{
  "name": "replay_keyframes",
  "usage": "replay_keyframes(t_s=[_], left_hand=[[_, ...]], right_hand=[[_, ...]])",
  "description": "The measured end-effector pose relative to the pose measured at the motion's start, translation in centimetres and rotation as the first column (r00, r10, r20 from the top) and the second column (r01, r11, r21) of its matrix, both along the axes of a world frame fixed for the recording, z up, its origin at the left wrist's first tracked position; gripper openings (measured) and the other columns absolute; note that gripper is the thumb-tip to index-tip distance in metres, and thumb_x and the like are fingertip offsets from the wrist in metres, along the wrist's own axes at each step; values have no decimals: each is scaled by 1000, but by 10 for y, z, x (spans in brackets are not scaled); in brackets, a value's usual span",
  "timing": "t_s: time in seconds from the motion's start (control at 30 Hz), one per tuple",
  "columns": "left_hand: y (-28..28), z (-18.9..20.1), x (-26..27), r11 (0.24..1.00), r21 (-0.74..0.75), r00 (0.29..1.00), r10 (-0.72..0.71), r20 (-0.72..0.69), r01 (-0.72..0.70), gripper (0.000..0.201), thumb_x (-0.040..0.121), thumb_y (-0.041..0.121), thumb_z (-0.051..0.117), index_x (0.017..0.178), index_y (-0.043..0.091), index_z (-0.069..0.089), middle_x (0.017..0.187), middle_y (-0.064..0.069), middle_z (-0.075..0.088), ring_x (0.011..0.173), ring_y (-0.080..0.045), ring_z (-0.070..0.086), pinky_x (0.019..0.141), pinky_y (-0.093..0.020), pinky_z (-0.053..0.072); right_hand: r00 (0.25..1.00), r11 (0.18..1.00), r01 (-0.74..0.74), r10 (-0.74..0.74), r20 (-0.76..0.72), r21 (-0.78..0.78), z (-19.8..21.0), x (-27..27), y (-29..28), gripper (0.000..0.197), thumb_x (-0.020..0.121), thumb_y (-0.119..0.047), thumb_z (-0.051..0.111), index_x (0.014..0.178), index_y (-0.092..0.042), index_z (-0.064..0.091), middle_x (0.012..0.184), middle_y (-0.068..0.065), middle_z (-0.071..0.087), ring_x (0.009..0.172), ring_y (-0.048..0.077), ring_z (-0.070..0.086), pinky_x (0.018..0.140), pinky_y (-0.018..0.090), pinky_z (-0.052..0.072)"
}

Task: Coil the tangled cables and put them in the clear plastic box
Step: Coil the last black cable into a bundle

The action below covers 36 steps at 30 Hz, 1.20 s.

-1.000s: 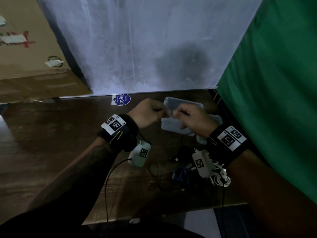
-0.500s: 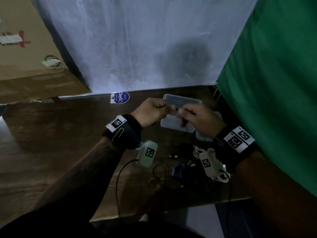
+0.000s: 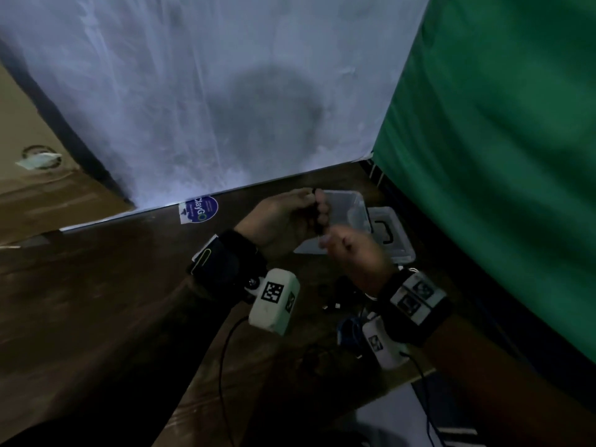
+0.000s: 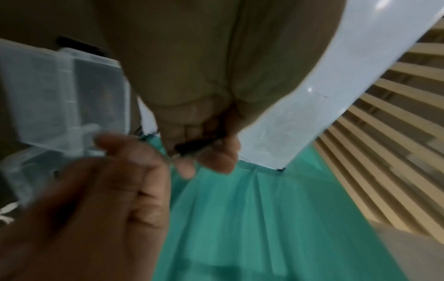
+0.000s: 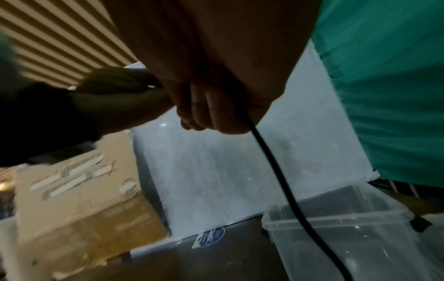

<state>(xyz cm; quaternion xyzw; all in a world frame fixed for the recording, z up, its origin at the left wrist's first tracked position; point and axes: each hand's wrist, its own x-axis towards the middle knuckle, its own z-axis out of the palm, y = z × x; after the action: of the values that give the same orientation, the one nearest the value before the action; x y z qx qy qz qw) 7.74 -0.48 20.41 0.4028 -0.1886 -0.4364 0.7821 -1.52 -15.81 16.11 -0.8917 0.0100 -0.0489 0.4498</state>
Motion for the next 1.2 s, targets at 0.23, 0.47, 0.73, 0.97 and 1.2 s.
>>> replay_keyframes(t_s=[0.23, 0.47, 0.73, 0.97, 1.2], left_hand=[[3, -39, 7, 948, 191, 964, 236, 120, -256, 23, 100, 4, 36, 100, 1, 59, 93, -15, 63, 84, -23, 64, 74, -30, 56], [11, -25, -27, 956, 292, 969, -59, 240, -15, 27, 96, 20, 40, 100, 2, 60, 76, -3, 60, 67, -12, 55, 62, -23, 46], [6, 4, -38, 967, -23, 967, -254, 0, 254, 22, 91, 15, 39, 100, 5, 56, 73, -3, 46, 66, -15, 43, 70, -32, 45], [-1, -11, -16, 987, -60, 987, 143, -67, -147, 17, 96, 2, 38, 104, 3, 53, 90, -10, 55, 84, -19, 57, 79, -30, 52], [-1, -23, -22, 908, 330, 896, 100, 432, -260, 24, 99, 2, 39, 109, 0, 61, 100, -19, 63, 89, -26, 62, 80, -36, 52]], right_hand=[[984, 981, -168, 161, -82, -95, 16, -23, 32, 21, 97, -23, 55, 110, -14, 69, 108, 3, 70, 102, 15, 63, 94, 37, 50], [991, 999, 46, -49, 126, 28, 69, -23, 2, 21, 97, -17, 58, 80, -13, 69, 70, -12, 66, 60, -1, 57, 60, 15, 41], [989, 967, 109, -129, 71, 231, 36, -18, -12, 17, 96, -31, 58, 84, -25, 68, 84, 9, 71, 77, 23, 66, 68, 40, 51], [988, 995, -56, 67, -136, 83, 15, -49, 14, 21, 99, -21, 51, 108, -16, 69, 106, -2, 70, 101, 7, 63, 94, 37, 51], [995, 992, -104, 104, 5, 76, 63, -59, 5, 15, 97, -23, 58, 87, -26, 68, 82, -11, 70, 78, 1, 64, 72, 22, 50]])
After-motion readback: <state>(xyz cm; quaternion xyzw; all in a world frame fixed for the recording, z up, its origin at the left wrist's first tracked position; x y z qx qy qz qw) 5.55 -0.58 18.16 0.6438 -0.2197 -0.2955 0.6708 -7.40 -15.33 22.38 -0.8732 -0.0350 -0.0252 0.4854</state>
